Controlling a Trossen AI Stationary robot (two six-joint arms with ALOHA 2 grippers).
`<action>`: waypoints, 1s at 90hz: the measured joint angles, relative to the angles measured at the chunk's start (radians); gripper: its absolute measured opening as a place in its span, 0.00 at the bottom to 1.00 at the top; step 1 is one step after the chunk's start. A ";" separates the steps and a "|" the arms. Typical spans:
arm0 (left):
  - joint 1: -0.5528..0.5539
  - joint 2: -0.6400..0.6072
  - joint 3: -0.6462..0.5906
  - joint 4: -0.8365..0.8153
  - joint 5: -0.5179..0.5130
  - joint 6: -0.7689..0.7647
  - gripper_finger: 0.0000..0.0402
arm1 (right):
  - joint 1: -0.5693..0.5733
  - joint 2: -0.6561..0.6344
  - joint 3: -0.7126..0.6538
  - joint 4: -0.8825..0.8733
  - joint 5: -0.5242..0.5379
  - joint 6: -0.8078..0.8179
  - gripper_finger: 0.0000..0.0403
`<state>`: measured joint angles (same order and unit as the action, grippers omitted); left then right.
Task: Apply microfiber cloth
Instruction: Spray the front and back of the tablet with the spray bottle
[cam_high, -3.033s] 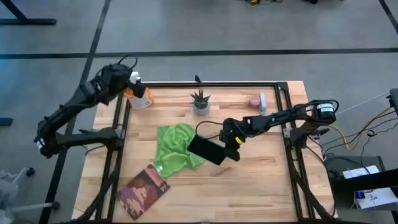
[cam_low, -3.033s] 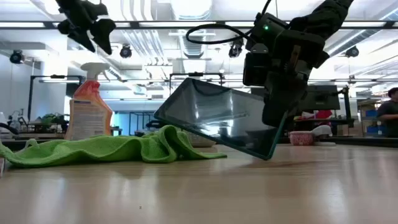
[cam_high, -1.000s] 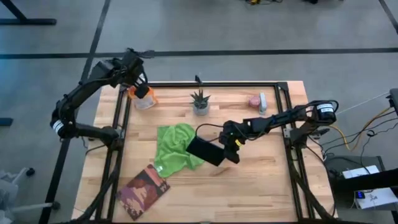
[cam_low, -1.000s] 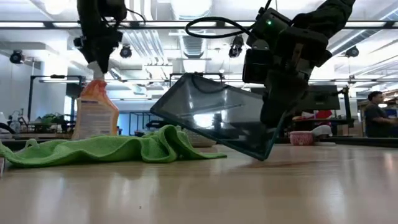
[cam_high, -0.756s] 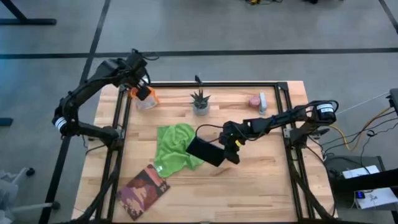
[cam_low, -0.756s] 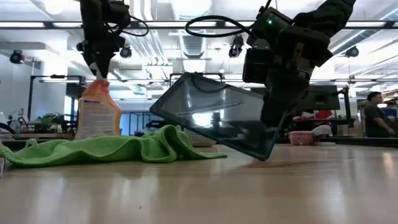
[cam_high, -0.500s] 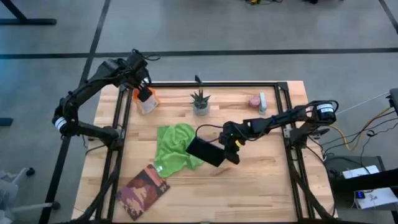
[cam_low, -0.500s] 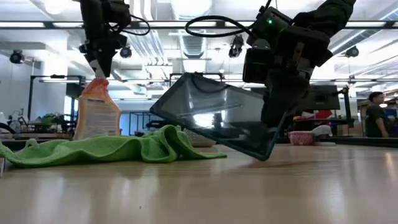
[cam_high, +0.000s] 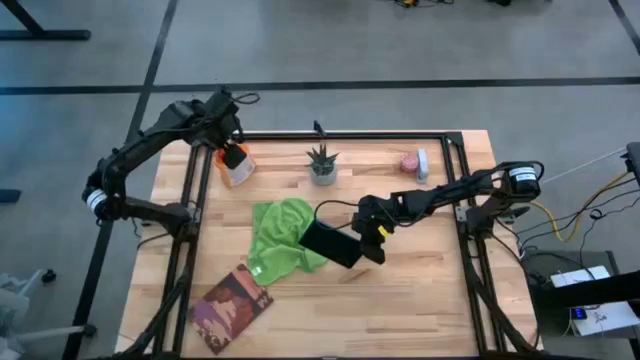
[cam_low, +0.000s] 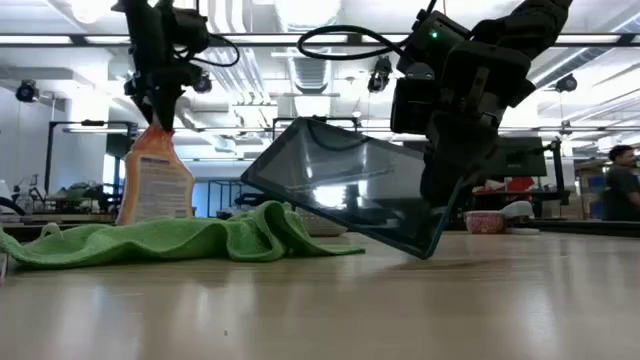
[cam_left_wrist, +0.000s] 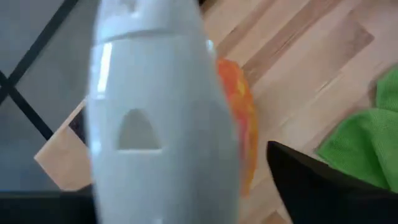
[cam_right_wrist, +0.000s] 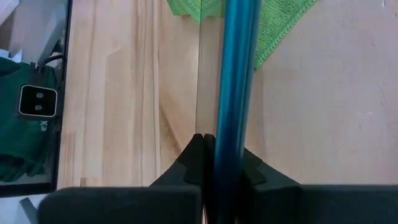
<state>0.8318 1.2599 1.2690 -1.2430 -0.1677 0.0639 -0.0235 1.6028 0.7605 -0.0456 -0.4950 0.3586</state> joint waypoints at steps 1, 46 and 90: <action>0.000 -0.001 0.000 0.001 0.000 -0.001 0.51 | 0.000 0.000 0.000 0.000 0.000 0.000 0.02; 0.000 -0.046 0.000 0.046 0.030 -0.018 0.34 | 0.000 0.000 0.000 0.002 -0.001 0.010 0.03; -0.119 -0.168 -0.047 0.022 0.204 -0.056 0.31 | 0.000 0.000 0.000 0.003 0.000 0.044 0.02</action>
<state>0.7124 1.0916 1.2222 -1.2214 0.0360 0.0075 -0.0238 1.6028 0.7605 -0.0429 -0.4951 0.4031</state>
